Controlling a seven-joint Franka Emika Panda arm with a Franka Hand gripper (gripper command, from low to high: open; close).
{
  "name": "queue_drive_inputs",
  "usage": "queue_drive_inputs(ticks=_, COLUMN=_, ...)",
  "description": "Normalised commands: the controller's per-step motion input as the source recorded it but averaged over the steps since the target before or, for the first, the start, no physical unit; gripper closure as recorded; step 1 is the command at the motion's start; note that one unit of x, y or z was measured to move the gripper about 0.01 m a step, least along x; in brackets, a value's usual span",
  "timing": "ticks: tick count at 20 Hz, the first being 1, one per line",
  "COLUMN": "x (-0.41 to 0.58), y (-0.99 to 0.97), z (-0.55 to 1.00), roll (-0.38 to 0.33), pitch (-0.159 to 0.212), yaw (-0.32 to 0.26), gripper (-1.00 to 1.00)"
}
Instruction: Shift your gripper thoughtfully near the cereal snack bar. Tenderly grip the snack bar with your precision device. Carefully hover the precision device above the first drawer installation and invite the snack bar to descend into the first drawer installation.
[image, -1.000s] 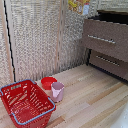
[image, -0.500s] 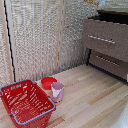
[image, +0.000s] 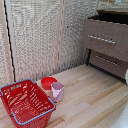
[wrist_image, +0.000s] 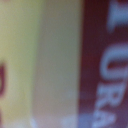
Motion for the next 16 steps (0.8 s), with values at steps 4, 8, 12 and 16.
queue_drive_inputs(ticks=4, x=-0.068, y=-0.56, z=-0.24, roll=-0.004, pitch=0.006, yaw=0.001, gripper=-1.00)
queue_drive_inputs(ticks=8, x=0.011, y=-0.20, z=-0.14, roll=-0.040, pitch=0.057, yaw=0.071, gripper=-1.00)
queue_drive_inputs(ticks=12, x=0.102, y=-0.01, z=0.04, roll=-0.032, pitch=0.027, yaw=0.052, gripper=-1.00)
queue_drive_inputs(ticks=16, x=0.184, y=0.19, z=0.04, roll=-0.003, pitch=0.000, yaw=0.027, gripper=-1.00)
